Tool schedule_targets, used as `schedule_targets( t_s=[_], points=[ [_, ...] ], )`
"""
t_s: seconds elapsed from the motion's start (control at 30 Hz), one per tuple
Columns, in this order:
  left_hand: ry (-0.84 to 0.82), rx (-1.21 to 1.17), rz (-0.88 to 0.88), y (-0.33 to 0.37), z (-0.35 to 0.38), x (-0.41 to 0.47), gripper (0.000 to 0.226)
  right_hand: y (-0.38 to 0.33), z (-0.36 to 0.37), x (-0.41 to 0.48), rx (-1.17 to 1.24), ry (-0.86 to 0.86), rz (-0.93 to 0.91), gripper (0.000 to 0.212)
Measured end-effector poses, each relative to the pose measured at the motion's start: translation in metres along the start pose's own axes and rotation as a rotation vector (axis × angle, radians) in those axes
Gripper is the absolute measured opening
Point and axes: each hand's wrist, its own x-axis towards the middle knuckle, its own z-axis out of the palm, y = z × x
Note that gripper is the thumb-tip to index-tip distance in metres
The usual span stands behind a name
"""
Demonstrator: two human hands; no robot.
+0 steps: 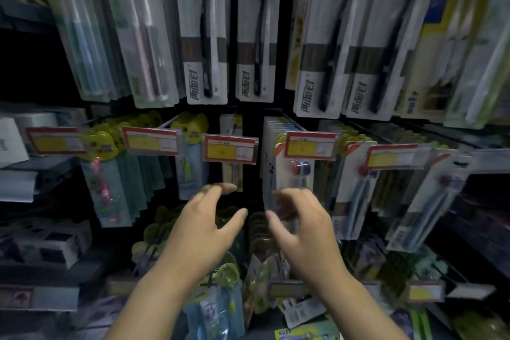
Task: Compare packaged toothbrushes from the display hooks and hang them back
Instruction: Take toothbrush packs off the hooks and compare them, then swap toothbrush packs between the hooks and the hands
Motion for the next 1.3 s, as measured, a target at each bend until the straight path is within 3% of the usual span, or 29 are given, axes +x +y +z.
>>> schedule_targets(
  t_s=[0.07,0.13,0.3,0.4,0.6,0.73,0.8,1.1,1.23,1.3],
  points=[
    [0.004,-0.108,-0.032,0.011,0.012,0.005,0.042,0.009,-0.005,0.001,0.027,0.111,0.061,0.016],
    [0.001,-0.231,-0.078,0.020,0.025,0.010,0.049,0.019,-0.009,0.002,0.066,0.177,0.156,0.020],
    [-0.094,-0.386,-0.134,0.035,0.056,0.027,0.078,0.035,-0.007,0.011,0.184,0.110,0.403,0.053],
    [-0.127,-0.495,-0.185,0.041,0.069,0.035,0.088,0.044,0.002,0.022,0.406,0.065,0.509,0.070],
    [-0.135,-0.750,-0.281,0.044,0.091,0.049,0.094,0.051,0.015,0.036,0.748,0.037,0.497,0.080],
    [-0.123,-0.796,-0.295,0.038,0.098,0.064,0.120,0.058,0.013,0.047,0.822,-0.007,0.468,0.095],
    [-0.111,-0.814,-0.296,0.032,0.105,0.072,0.126,0.058,0.011,0.051,0.845,-0.038,0.447,0.094],
    [-0.142,-0.963,-0.210,0.016,0.116,0.088,0.104,0.063,0.009,0.074,0.827,-0.167,0.412,0.066],
    [-0.228,-1.052,-0.198,0.013,0.119,0.093,0.112,0.059,0.009,0.078,0.855,-0.226,0.400,0.066],
    [-0.259,-1.108,-0.207,0.013,0.122,0.093,0.116,0.055,0.009,0.078,0.875,-0.226,0.402,0.053]
  ],
)
